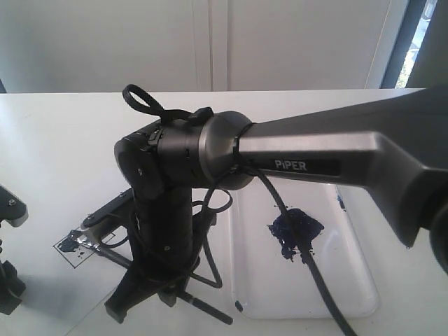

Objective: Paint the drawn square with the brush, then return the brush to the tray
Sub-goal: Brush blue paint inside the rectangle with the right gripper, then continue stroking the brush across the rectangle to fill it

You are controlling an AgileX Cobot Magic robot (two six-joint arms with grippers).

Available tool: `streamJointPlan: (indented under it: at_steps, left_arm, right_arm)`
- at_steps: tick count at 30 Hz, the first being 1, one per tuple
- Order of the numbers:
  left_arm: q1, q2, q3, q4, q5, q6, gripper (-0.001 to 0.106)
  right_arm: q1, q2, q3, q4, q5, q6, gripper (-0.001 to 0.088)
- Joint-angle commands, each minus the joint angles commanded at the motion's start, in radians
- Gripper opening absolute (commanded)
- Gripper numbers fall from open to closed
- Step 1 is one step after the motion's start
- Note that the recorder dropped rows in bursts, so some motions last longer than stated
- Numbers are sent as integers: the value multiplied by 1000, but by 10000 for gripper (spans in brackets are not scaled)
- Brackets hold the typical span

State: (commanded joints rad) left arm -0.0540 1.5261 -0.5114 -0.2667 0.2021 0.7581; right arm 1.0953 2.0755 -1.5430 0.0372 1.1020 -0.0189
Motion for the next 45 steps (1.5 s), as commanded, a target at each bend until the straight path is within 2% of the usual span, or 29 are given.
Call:
streamJointPlan:
  at_steps: [4, 18, 26, 33, 45]
  left_arm:
    - [0, 0, 0, -3, 0, 0, 498]
    - [0, 0, 0, -3, 0, 0, 498]
    - [0, 0, 0, -2, -4, 0, 498]
    - [0, 0, 0, -2, -4, 0, 498]
    - [0, 0, 0, -2, -1, 0, 498]
  right_arm:
    - [0, 0, -2, -50, 5, 25, 0]
    - [0, 0, -2, -79, -5, 52, 0]
    - [2, 0, -3, 45, 68, -51, 0]
    - [30, 0, -3, 87, 97, -102, 0]
    - [29, 0, -3, -28, 87, -19, 0]
